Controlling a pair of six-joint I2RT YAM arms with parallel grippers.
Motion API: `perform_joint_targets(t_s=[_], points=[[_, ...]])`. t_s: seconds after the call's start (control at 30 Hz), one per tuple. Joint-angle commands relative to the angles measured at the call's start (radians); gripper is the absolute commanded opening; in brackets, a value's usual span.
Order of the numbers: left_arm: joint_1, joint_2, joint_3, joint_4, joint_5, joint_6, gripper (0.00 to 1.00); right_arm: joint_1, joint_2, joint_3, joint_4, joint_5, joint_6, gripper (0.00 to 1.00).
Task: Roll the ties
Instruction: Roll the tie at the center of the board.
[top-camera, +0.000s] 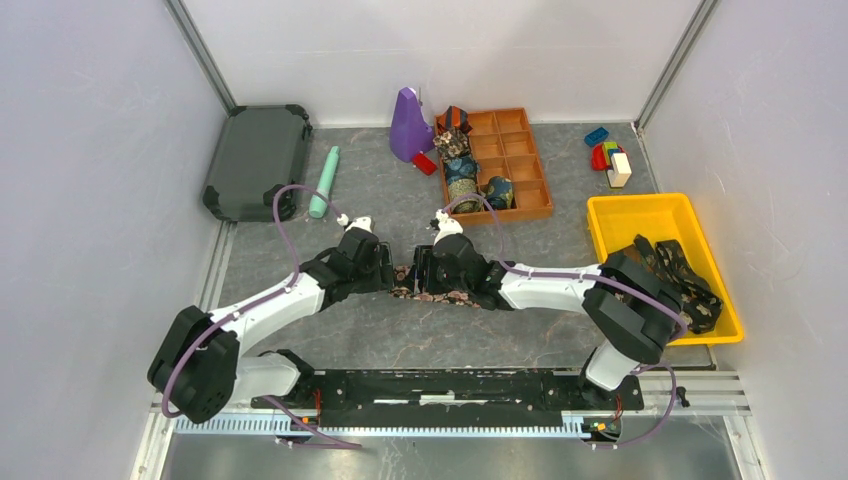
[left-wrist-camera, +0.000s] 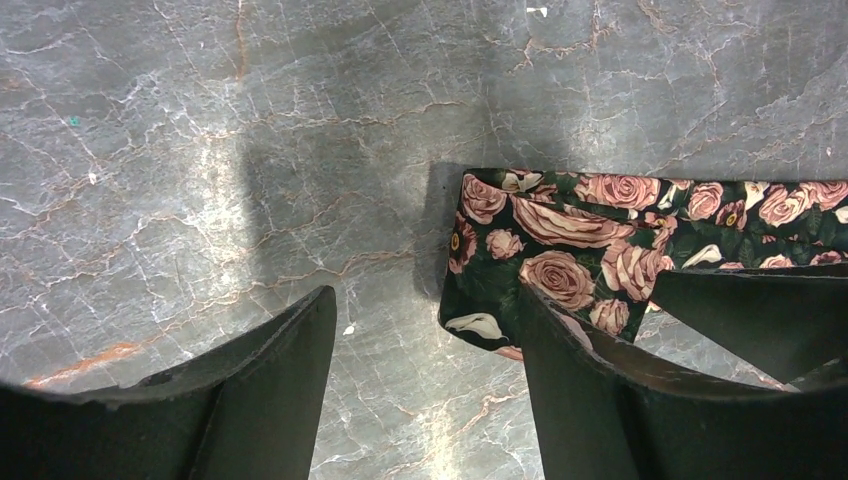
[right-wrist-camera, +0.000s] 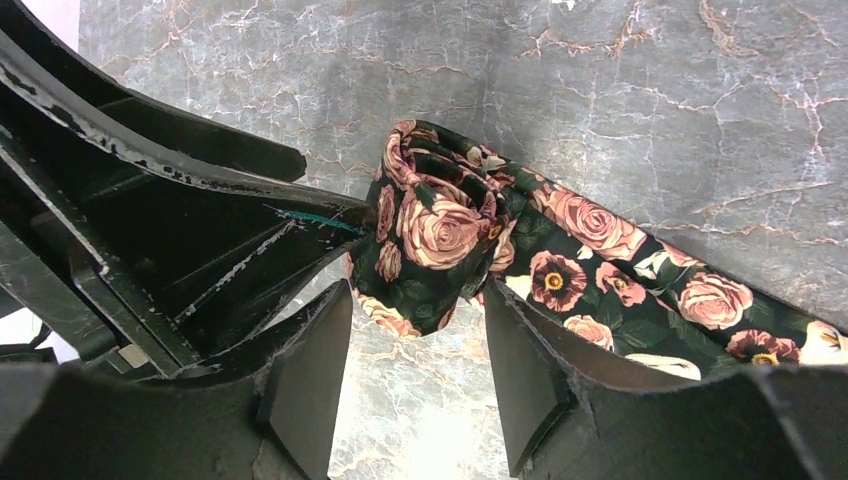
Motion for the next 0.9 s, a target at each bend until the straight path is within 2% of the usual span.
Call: perform_joint_targets(t_s=[0.0, 0.37, 0.87], points=[[0.006, 0.012, 0.005, 0.04, 0.015, 0.018, 0.73, 0.005, 0.008, 0.038, 0.022, -0.003, 0.004, 0.57], [0.006, 0.002, 0.014, 0.027, 0.016, 0.023, 0.73, 0.003, 0.021, 0.033, -0.006, 0.036, -0.024, 0.46], [0.005, -0.051, 0.015, 0.035, 0.063, 0.082, 0.74, -0.037, 0.021, -0.004, -0.004, 0.024, -0.056, 0.44]])
